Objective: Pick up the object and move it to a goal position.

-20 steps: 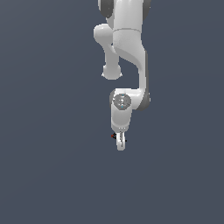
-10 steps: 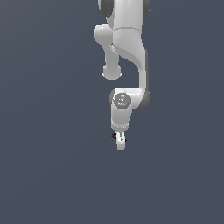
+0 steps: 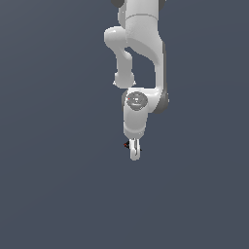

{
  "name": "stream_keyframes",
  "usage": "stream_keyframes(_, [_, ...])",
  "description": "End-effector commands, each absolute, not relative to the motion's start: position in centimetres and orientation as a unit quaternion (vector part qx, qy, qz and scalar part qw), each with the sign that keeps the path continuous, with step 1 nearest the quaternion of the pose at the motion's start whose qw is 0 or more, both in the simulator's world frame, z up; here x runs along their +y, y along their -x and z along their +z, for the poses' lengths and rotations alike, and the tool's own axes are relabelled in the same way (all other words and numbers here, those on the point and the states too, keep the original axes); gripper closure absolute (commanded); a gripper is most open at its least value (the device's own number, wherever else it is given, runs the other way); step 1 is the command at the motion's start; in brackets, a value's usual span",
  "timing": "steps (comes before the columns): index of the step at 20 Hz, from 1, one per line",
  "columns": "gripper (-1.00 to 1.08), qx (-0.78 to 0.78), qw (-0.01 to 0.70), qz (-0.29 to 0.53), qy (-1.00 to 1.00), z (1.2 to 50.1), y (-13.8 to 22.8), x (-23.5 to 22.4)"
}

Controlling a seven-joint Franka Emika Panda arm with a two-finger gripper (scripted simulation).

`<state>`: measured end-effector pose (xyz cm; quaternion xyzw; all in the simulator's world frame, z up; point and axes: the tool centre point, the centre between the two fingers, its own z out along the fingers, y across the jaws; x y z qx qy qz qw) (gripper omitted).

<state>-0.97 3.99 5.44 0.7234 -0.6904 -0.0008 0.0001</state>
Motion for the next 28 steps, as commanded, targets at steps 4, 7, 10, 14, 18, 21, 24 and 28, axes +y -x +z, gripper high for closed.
stream_keyframes(4, [1.08,-0.691,-0.001,-0.001,-0.723,9.5,2.4,4.1])
stream_keyframes(7, [1.08,-0.691,-0.001,-0.001,-0.723,12.2,3.3,4.2])
stream_keyframes(10, [1.08,-0.691,-0.001,-0.001,-0.723,15.0,4.3,4.3])
stream_keyframes(14, [1.08,-0.691,-0.001,-0.001,-0.723,18.8,5.5,4.3])
stream_keyframes(18, [1.08,-0.691,0.0,-0.001,-0.723,22.8,6.8,4.4])
stream_keyframes(21, [1.08,-0.691,0.0,0.0,-0.723,25.7,7.8,4.4])
stream_keyframes(24, [1.08,-0.691,0.0,0.0,-0.723,28.4,8.6,4.5])
stream_keyframes(28, [1.08,-0.691,0.0,0.001,-0.723,31.5,9.5,4.6])
